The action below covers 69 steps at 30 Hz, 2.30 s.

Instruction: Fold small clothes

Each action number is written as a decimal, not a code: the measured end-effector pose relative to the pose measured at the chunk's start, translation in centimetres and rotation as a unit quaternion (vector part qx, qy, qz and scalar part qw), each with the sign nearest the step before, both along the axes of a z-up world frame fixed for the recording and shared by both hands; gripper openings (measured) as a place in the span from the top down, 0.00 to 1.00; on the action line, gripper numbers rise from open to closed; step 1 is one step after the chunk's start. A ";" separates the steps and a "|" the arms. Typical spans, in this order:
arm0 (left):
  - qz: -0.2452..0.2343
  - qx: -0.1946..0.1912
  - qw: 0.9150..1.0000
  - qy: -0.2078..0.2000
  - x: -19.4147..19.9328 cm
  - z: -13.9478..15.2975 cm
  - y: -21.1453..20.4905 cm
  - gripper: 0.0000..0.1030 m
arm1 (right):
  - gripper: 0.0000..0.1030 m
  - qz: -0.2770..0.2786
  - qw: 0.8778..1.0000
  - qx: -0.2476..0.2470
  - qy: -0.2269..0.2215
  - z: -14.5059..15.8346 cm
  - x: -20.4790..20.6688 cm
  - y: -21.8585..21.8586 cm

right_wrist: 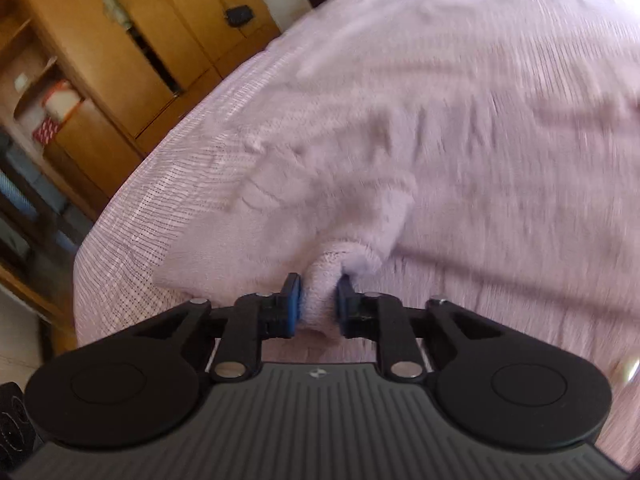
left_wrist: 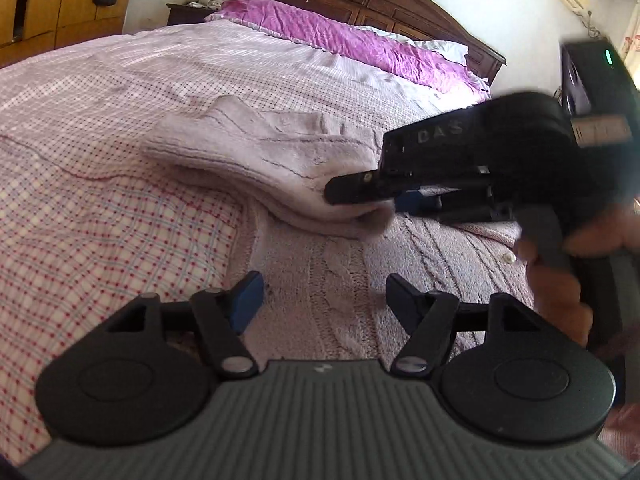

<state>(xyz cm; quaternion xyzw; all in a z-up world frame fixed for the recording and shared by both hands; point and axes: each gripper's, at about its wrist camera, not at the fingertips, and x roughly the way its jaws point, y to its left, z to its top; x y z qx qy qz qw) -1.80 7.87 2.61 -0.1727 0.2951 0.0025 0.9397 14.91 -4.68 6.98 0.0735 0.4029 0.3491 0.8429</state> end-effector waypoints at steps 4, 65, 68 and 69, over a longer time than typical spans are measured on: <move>0.001 -0.008 1.000 -0.002 -0.1 0.0 0.1 0.32 | 0.84 -0.005 0.997 -0.005 -0.076 4.1 -0.4 -0.3; -0.006 0.057 0.998 0.009 0.4 -0.1 -1.6 0.27 | 0.83 -0.118 0.979 -0.044 -0.161 2.9 -3.7 -9.1; -0.006 0.058 0.998 0.009 0.4 -0.1 -1.6 0.27 | 0.83 -0.154 0.978 0.009 -0.137 4.5 -2.7 -13.4; -0.006 0.058 0.998 0.009 0.4 -0.1 -1.6 0.27 | 0.83 -0.168 0.977 0.023 -0.131 4.9 -2.5 -14.9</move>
